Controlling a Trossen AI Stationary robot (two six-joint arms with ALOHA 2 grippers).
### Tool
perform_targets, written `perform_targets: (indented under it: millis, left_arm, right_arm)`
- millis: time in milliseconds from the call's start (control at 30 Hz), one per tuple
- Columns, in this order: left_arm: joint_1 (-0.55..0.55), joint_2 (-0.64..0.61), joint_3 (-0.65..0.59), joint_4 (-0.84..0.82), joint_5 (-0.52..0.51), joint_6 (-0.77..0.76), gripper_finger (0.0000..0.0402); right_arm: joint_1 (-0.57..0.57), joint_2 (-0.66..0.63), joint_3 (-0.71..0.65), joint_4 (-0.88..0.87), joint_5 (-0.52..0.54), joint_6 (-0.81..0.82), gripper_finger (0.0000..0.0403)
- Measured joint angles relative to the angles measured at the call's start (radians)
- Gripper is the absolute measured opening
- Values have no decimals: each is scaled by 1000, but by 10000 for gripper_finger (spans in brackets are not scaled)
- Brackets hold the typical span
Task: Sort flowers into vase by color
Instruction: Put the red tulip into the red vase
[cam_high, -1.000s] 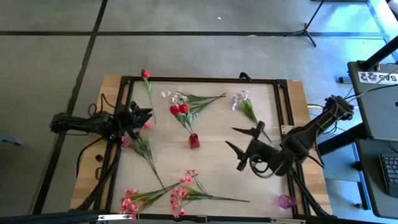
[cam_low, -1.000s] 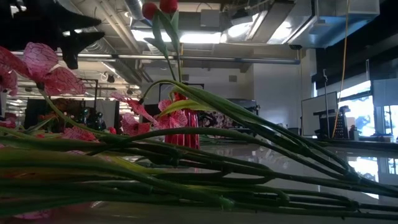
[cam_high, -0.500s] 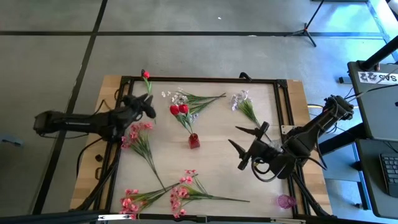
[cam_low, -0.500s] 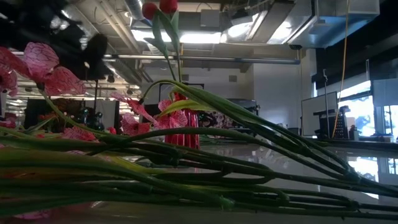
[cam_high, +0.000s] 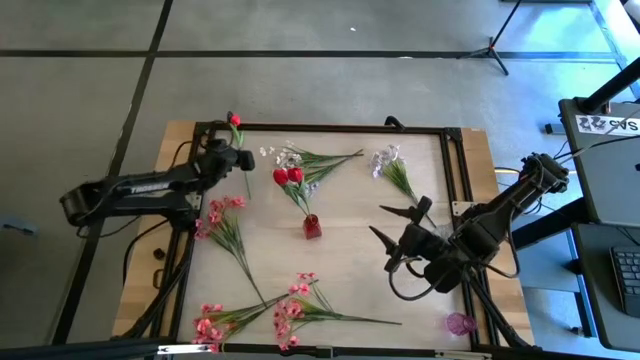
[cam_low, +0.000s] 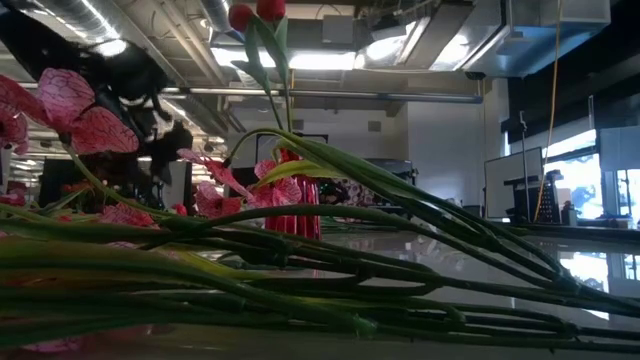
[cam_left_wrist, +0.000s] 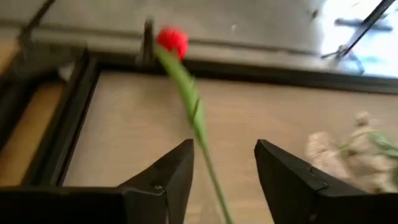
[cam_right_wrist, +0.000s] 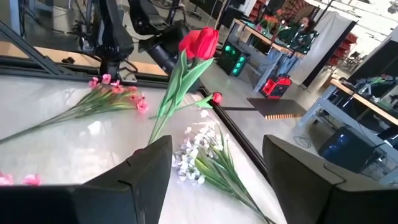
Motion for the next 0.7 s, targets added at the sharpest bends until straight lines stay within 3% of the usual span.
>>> perform_targets:
  millis: [200, 367, 533, 700]
  left_arm:
    - [108, 104, 1, 110, 43, 1, 209]
    - [137, 196, 1, 237, 56, 6, 212]
    - [165, 349, 58, 253, 53, 29, 210]
    - [146, 469, 128, 205, -54, -23, 209]
  right_arm:
    - [-3, 0, 0, -12, 0, -2, 248]
    - [-3, 0, 0, -29, 2, 0, 248]
    - [-3, 0, 0, -33, 3, 1, 248]
    - [-2, 0, 0, -34, 2, 23, 248]
